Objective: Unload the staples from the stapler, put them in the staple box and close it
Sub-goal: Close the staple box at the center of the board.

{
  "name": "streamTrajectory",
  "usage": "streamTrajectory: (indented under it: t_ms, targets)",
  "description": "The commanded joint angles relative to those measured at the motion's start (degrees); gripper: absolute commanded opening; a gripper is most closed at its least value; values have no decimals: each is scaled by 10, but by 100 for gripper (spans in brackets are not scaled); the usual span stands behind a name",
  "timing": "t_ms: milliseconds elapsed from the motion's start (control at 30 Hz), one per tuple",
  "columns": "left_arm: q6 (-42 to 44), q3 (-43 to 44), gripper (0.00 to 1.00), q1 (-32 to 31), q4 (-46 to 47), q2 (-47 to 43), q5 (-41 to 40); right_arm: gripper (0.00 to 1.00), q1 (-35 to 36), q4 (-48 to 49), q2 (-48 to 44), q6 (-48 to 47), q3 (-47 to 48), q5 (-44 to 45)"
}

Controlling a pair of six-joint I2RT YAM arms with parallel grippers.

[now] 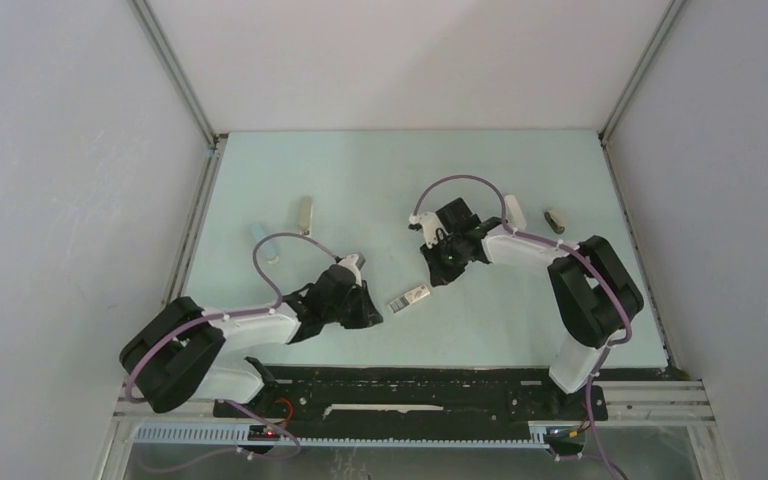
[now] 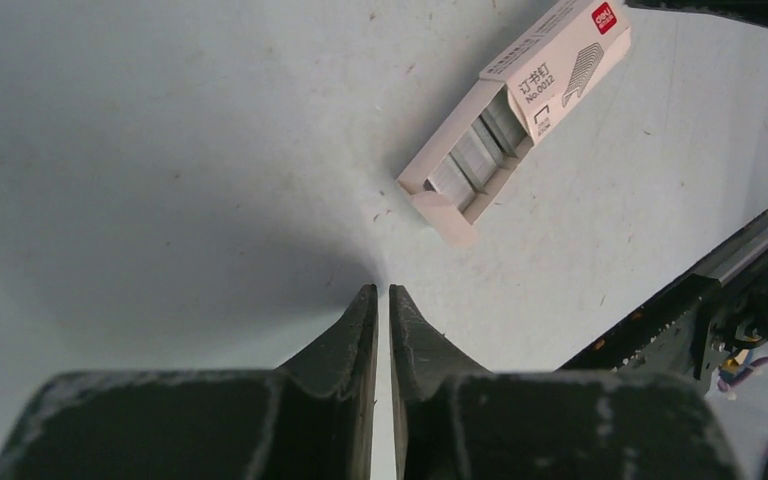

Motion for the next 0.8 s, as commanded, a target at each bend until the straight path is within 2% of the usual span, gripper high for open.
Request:
streamTrajectory:
  t_ms: [0,400,767]
  targets:
    - [21,39,13,3,-21,31,24,11,15,-23,18,9,32,28]
    - [30,86,12,3,-46,89,36,11,37,-28,37,8,32,34]
    - [33,105,11,3,-47,105,39,11,45,-25,44,21,32,-6]
